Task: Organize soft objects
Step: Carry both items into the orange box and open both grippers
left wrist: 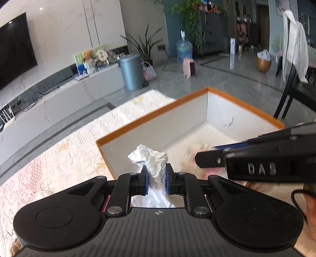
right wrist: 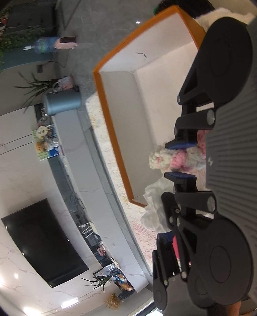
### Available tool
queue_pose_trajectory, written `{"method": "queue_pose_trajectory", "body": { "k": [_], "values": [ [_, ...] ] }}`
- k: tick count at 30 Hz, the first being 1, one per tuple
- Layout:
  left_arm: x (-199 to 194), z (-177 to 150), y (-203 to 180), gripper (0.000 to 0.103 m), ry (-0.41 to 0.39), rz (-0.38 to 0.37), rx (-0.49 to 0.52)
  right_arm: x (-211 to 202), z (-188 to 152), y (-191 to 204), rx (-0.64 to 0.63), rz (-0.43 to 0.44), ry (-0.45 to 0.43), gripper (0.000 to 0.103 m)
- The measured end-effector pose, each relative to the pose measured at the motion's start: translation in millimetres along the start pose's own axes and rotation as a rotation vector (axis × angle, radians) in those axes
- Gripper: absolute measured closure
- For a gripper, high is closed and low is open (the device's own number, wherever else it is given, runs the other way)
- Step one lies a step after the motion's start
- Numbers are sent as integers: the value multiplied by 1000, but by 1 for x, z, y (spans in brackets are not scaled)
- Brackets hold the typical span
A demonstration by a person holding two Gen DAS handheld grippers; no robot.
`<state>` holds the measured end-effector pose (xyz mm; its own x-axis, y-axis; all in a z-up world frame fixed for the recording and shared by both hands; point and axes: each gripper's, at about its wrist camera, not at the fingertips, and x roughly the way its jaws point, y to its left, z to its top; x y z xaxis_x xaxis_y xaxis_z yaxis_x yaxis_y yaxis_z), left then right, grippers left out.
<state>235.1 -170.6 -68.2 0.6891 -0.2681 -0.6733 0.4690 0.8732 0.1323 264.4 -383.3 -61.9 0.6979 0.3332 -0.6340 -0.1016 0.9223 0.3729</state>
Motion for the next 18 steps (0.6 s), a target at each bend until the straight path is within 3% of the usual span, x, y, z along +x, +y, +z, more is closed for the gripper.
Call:
{"method": "queue_pose_trajectory", "body": {
  "k": [4,11,16,18],
  "values": [
    [8,-9,0,85,54,-20,13,13,-1,-10,76,33,54,86],
    [6,-19,5,77,80,-54,-24,22,-8,-4,67,29,111,83],
    [-3,-11,14,49,50,-65,-41,18,-4,-7,113,29,111,67],
    [-8,-7,17,46,39,-72,-47,13,0,-7,115,25,96,65]
  ]
}}
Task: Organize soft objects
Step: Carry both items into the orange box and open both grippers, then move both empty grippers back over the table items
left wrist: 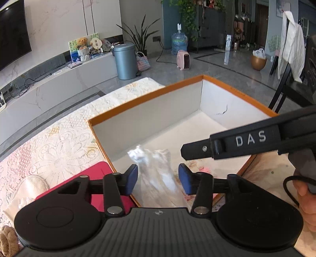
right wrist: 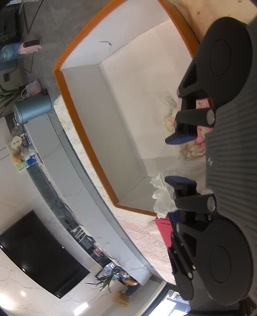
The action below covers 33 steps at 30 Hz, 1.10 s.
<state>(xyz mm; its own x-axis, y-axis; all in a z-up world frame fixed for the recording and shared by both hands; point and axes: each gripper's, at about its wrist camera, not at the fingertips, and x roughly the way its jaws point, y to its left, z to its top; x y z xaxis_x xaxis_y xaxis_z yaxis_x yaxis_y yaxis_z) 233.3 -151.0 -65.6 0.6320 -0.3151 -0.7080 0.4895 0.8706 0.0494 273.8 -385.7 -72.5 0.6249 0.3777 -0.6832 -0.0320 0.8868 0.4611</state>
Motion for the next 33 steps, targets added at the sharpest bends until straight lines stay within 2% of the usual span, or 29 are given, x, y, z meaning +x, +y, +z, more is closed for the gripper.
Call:
{"method": "queue_pose_trajectory", "body": {
  "k": [3,8,10,12,13,16,21,24,28,33],
  "values": [
    [-12,3,3,40,-21,-2,-6,-11,1,5,1,0,-21,59],
    [-44,7,8,37,-86,-8,-54,-39,-1,20,-33,1,-66,54],
    [-60,7,10,36,-121,-8,-82,-53,-4,27,-54,2,-94,48],
    [-79,3,13,35,-161,-2,-118,-67,-10,36,-76,4,-129,36],
    [-88,1,15,33,-184,3,-137,-74,-14,41,-87,7,-146,34],
    [-118,-13,21,28,-255,31,-203,-90,-29,55,-118,27,-189,34],
    [-154,-46,25,27,-339,78,-264,-103,-67,83,-178,54,-228,34],
    [-165,-69,30,27,-338,134,-295,-105,-93,101,-209,83,-230,33],
    [-173,-102,41,28,-314,205,-340,-100,-128,123,-265,80,-204,25],
    [-181,-140,63,29,-238,276,-418,-86,-157,139,-276,87,-129,21]
  ]
}}
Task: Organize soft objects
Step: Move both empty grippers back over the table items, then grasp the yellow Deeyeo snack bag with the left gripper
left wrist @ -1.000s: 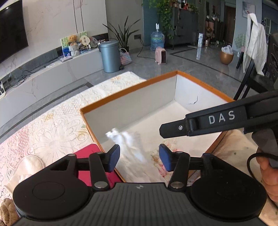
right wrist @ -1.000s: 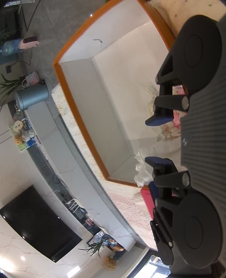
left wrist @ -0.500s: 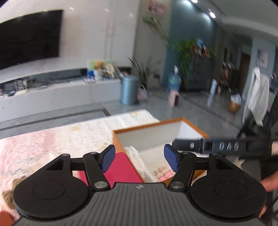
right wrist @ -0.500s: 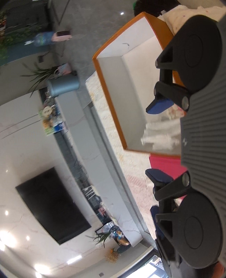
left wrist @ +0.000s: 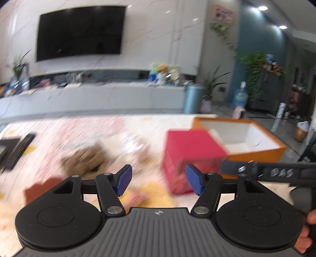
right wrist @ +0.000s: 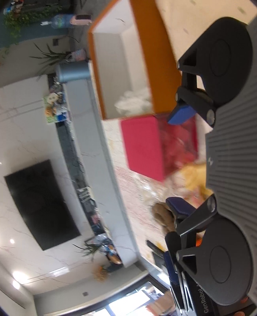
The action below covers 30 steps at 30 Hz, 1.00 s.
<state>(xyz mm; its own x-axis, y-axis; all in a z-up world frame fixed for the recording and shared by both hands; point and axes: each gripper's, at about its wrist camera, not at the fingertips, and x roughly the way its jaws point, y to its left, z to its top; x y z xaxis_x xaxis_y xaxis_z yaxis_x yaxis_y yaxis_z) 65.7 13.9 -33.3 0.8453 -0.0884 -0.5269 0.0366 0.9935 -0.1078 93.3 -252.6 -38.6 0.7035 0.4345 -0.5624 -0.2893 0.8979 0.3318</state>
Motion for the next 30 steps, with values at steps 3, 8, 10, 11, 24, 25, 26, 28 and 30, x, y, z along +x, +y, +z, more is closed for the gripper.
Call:
{"method": "queue_pose_trajectory", "body": {
  "k": [3,8,10,11,24,25,26,28,30],
  "values": [
    [0,-11,22,29,54,30,-55,7,-12,11,-22,-7,29,21],
    [0,-27,50,30,109,68,-87,23,-26,23,-55,-14,82,21],
    [3,-29,54,30,123,81,-75,30,-30,25,-78,-24,108,21],
    [2,-33,55,30,127,89,-57,33,-32,27,-87,-29,118,21],
    [54,-50,14,30,189,113,484,96,-35,41,-185,-20,242,31],
    [61,-52,12,30,204,110,508,99,-36,40,-183,-21,249,31],
    [68,-54,11,30,216,110,534,103,-37,38,-180,-22,258,31],
    [83,-59,7,30,254,130,582,109,-39,34,-165,-19,277,31],
    [98,-64,5,30,291,148,622,114,-39,31,-147,-2,284,31]
  ]
}}
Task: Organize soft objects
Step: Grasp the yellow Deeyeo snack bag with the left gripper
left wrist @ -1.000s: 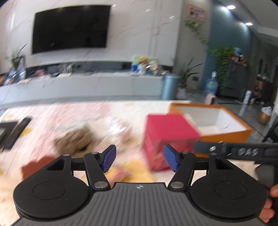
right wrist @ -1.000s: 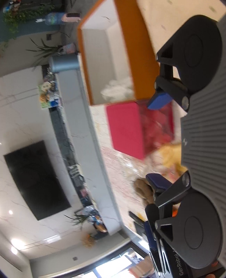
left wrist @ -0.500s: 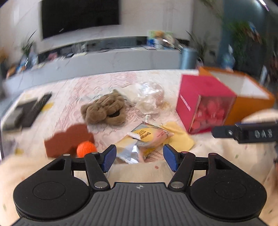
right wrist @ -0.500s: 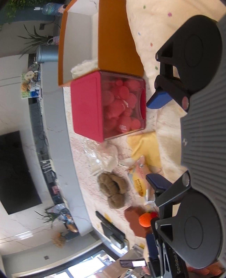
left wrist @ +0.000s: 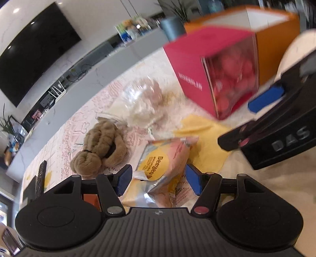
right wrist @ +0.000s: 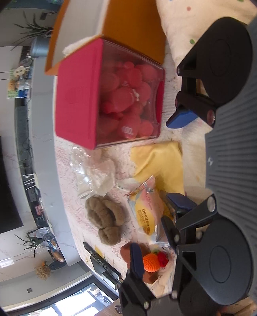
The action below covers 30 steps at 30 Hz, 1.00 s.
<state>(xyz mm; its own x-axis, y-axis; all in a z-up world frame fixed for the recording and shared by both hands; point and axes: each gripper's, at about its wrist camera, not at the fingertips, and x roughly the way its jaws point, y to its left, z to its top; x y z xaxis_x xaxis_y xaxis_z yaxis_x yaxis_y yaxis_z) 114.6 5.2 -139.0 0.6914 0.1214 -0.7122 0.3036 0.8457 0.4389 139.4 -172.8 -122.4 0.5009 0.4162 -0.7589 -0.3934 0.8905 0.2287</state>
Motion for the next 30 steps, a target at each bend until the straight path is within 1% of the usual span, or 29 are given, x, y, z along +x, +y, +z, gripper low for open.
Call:
{"method": "queue_pose_trajectory", "body": {
  "k": [3,6,9,10,11,13,14,16,17,19,22,25,27,30],
  "values": [
    [13,0,-7,30,46,-2,38,6,2,-1,4,25,-5,31],
    [23,-2,-11,30,94,14,54,16,3,-2,4,29,7,31],
    [25,-1,-7,30,107,14,25,23,1,-4,14,37,26,31],
    [24,-2,-4,34,108,-1,7,25,1,-4,12,37,29,31],
    [24,-3,-1,35,109,-15,-12,25,1,-3,11,38,30,31],
    [22,-3,4,44,109,-23,-46,25,0,-4,10,40,27,31],
    [21,-3,7,45,107,-31,-68,25,-1,-4,12,40,24,31],
    [19,-4,14,52,97,-50,-125,25,-1,-5,13,39,21,31],
    [18,-6,20,54,90,-63,-163,25,-1,-5,14,38,19,31],
    [14,-9,32,59,74,-93,-261,24,-2,-5,13,34,17,31],
    [6,-17,49,63,52,-125,-411,23,-3,-3,1,25,12,31],
    [-5,-26,62,66,17,-143,-530,21,-2,0,-15,14,6,31],
    [-12,-31,70,67,-11,-153,-591,18,-1,3,-26,9,1,31],
    [-23,-36,79,70,-52,-153,-656,10,2,10,-52,13,-18,31]
  ]
}}
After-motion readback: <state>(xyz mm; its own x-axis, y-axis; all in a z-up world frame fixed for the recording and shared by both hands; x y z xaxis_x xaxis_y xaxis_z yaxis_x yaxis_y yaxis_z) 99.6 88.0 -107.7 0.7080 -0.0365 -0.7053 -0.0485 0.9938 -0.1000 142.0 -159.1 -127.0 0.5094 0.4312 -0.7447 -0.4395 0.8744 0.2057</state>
